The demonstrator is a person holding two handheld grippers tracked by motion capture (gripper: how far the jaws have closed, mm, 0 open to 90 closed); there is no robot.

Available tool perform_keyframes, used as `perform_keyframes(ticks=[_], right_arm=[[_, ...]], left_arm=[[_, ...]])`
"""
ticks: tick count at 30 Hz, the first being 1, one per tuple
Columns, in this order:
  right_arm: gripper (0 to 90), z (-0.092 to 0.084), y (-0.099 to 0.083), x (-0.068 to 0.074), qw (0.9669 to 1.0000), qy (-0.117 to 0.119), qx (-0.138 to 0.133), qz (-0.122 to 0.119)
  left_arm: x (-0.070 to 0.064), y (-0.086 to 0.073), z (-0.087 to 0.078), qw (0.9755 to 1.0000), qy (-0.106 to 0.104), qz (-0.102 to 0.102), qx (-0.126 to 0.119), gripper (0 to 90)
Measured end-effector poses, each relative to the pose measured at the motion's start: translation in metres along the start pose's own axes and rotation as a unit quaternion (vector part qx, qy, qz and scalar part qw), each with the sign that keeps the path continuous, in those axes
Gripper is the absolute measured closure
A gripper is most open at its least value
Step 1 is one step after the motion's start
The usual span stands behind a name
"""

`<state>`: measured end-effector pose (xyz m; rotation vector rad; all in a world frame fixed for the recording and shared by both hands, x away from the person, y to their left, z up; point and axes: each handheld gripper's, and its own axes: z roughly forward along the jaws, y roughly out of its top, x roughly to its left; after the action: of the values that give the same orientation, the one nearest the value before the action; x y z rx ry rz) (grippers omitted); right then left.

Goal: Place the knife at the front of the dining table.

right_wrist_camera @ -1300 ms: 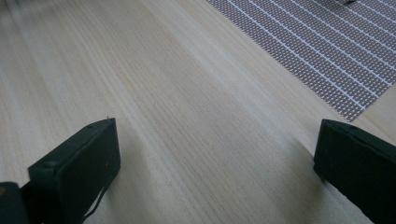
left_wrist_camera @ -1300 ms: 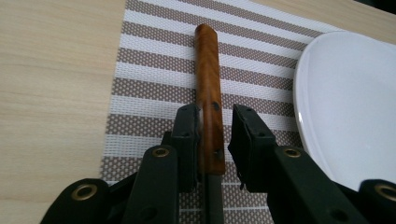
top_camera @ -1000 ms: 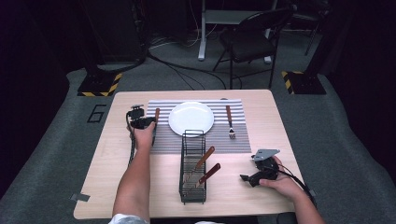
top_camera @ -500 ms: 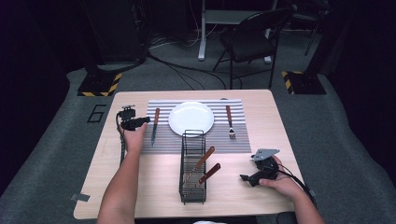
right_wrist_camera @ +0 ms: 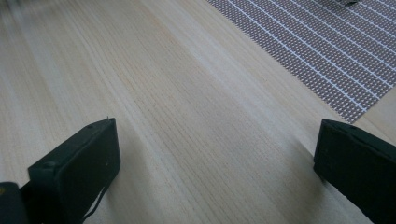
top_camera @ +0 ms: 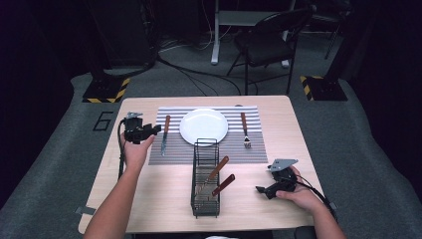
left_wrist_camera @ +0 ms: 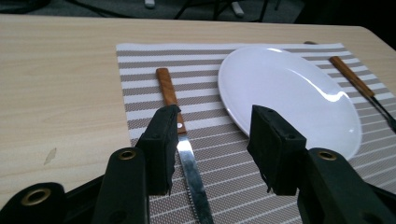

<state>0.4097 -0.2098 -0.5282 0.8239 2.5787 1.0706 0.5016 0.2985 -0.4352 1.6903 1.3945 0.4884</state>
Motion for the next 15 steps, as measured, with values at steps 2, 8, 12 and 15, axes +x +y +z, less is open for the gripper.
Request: perform_keyframes(ticks=[2,8,12,15], right_arm=[[0.0,0.0,0.0,0.0,1.0,0.0,0.0,-0.001],[0.0,0.0,0.0,0.0,1.0,0.0,0.0,-0.001],[0.0,0.0,0.0,0.0,1.0,0.0,0.0,0.0],[0.0,0.0,0.0,0.0,1.0,0.0,0.0,0.0]], left_arm=[[-0.003,0.002,-0.009,0.9999,-0.007,0.008,-0.009,52.0],[-0.012,0.004,-0.035,0.9991,-0.018,0.035,-0.017,50.4],[-0.018,0.003,-0.048,0.9982,-0.029,0.049,-0.017,48.9],[-0.022,-0.003,-0.059,0.9971,-0.043,0.06,-0.017,48.6]])
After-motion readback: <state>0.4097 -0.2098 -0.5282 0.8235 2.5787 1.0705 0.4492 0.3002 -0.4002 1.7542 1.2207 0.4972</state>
